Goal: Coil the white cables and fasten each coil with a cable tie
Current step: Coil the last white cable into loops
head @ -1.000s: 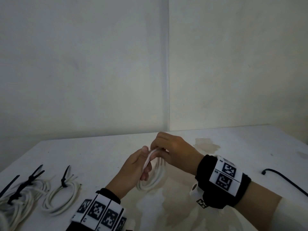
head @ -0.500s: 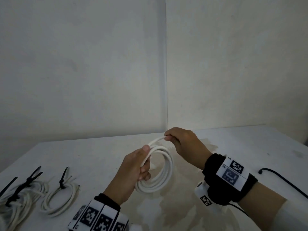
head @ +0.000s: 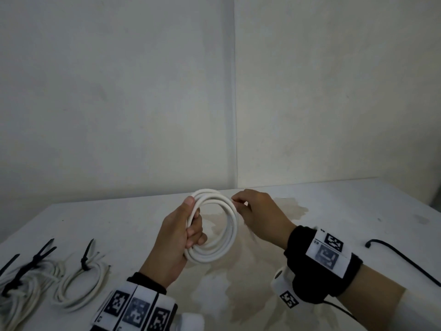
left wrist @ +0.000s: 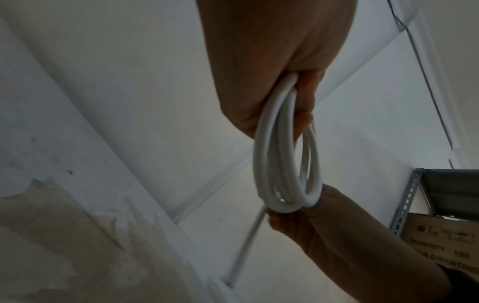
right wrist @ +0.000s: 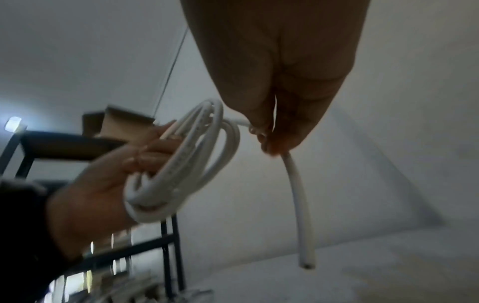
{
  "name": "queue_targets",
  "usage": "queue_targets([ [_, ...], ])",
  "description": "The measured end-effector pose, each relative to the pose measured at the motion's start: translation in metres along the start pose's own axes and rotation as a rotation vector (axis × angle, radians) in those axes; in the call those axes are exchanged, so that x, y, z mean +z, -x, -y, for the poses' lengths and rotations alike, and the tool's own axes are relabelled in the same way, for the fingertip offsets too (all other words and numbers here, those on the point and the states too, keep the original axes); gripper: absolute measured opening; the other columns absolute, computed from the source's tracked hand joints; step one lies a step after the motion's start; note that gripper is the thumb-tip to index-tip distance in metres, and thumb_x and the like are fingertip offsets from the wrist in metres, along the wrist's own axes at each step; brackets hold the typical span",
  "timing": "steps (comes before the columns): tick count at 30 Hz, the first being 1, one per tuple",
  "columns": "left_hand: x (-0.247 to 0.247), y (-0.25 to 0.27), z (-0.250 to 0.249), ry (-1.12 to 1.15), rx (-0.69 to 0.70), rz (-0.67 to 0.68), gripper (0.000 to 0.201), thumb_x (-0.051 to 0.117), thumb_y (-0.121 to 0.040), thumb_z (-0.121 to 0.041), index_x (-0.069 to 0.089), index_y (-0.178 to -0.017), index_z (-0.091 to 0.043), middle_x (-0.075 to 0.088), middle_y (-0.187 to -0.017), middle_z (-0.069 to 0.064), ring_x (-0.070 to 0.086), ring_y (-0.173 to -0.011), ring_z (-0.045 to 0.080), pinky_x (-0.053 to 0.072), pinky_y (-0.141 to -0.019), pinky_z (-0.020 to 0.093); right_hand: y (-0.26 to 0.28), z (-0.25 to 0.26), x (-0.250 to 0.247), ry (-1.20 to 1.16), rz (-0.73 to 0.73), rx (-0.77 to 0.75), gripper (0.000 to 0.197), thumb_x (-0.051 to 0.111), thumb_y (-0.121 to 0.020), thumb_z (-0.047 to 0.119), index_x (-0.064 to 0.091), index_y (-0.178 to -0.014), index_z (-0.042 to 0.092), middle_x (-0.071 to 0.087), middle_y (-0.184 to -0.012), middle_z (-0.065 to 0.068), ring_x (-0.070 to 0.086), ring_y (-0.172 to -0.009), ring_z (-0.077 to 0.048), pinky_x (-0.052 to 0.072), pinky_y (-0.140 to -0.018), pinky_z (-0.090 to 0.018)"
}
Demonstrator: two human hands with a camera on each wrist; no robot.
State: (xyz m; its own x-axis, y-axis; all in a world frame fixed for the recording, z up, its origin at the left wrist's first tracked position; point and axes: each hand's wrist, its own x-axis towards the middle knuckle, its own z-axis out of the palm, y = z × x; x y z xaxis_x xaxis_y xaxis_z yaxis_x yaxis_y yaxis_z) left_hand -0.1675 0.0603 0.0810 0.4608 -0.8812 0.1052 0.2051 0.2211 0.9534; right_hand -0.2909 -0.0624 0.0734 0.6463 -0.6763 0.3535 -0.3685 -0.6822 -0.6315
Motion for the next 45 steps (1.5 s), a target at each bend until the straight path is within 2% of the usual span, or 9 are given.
queue_targets([
  [7,-0.001,-0.004,-0.004,0.043,0.013,-0.017,0.037,0.035,-0.097,-0.031,0.042,-0.067,-0.010,0.028,-0.040,-0.006,0.022,-0.033,0.006,0.037,-0.039,0.017,0.009,0.020,0.002,-0.643,0.211,0.148,0.051,0.042,-0.090,0.046,0.061,-0.099,-0.001,0.061,-0.084,-0.005,0.060,-0.076,-0.017,0.053,-0.074,-0.026],
  [11,0.002,-0.006,-0.004,0.052,0.033,-0.023,0.038,0.034,-0.098,-0.031,0.042,-0.068,-0.010,0.028,-0.040,-0.006,0.023,-0.033,0.006,0.038,-0.039,0.018,0.010,0.020,0.010,-0.503,0.198,0.053,0.018,0.059,-0.089,0.027,0.054,-0.079,0.012,0.059,-0.074,-0.003,0.060,-0.066,-0.014,0.054,-0.063,-0.022],
  [16,0.004,-0.006,0.004,0.029,0.051,-0.007,0.039,0.032,-0.097,-0.034,0.043,-0.069,-0.010,0.032,-0.042,-0.005,0.028,-0.035,0.007,0.041,-0.048,0.023,0.008,0.020,0.009,-0.347,0.084,0.043,0.022,0.050,-0.094,0.026,0.053,-0.077,0.012,0.057,-0.066,0.000,0.056,-0.053,-0.011,0.052,-0.051,-0.022],
  [20,-0.002,-0.006,0.013,-0.202,0.171,0.012,0.041,0.032,-0.093,-0.038,0.049,-0.069,-0.008,0.047,-0.050,-0.001,0.048,-0.046,0.010,0.047,-0.057,0.024,0.003,0.019,0.002,-0.102,-0.006,0.009,0.027,0.044,-0.095,0.027,0.052,-0.091,0.002,0.062,-0.083,-0.018,0.057,-0.073,-0.034,0.049,-0.069,-0.044],
  [24,-0.020,-0.005,0.026,-0.563,0.326,0.024,0.048,0.032,-0.082,-0.049,0.053,-0.077,-0.007,0.046,-0.064,0.003,0.043,-0.054,0.004,0.038,-0.055,0.016,0.007,0.019,0.000,0.030,0.050,-0.007,0.020,0.040,-0.097,0.025,0.045,-0.088,0.008,0.057,-0.079,-0.015,0.051,-0.073,-0.033,0.037,-0.063,-0.036],
  [31,-0.029,-0.015,0.021,-0.692,0.207,0.090,0.064,0.037,-0.066,-0.083,0.062,-0.078,-0.026,0.067,-0.078,-0.004,0.061,-0.074,0.006,0.045,-0.071,0.020,0.011,0.020,0.001,0.287,0.151,-0.049,0.018,0.039,-0.097,0.025,0.035,-0.085,0.012,0.043,-0.073,-0.001,0.041,-0.068,-0.024,0.021,-0.056,-0.033],
  [34,-0.016,-0.017,0.016,-0.714,0.192,0.147,0.040,0.063,-0.077,-0.055,0.059,-0.081,-0.016,0.063,-0.064,-0.002,0.064,-0.060,0.012,0.050,-0.062,0.026,0.014,0.024,0.003,0.340,0.179,-0.094,0.016,0.040,-0.096,0.024,0.033,-0.086,0.013,0.045,-0.078,-0.003,0.040,-0.069,-0.023,0.021,-0.059,-0.032],
  [37,-0.011,-0.016,0.017,-0.698,0.175,0.128,0.020,0.059,-0.087,-0.027,0.054,-0.074,-0.013,0.051,-0.045,-0.004,0.052,-0.043,0.009,0.042,-0.051,0.024,0.014,0.025,-0.001,0.314,0.146,-0.100,0.015,0.043,-0.094,0.021,0.035,-0.085,0.012,0.040,-0.068,0.001,0.039,-0.067,-0.023,0.024,-0.053,-0.030],
  [45,-0.005,-0.004,0.008,-0.507,-0.014,0.275,0.039,0.051,-0.072,-0.048,0.053,-0.071,-0.010,0.054,-0.051,-0.004,0.059,-0.053,0.013,0.048,-0.059,0.024,0.019,0.023,-0.001,0.411,0.152,-0.091,0.012,0.042,-0.093,0.021,0.033,-0.086,0.016,0.044,-0.079,-0.002,0.041,-0.071,-0.025,0.027,-0.062,-0.030],
])
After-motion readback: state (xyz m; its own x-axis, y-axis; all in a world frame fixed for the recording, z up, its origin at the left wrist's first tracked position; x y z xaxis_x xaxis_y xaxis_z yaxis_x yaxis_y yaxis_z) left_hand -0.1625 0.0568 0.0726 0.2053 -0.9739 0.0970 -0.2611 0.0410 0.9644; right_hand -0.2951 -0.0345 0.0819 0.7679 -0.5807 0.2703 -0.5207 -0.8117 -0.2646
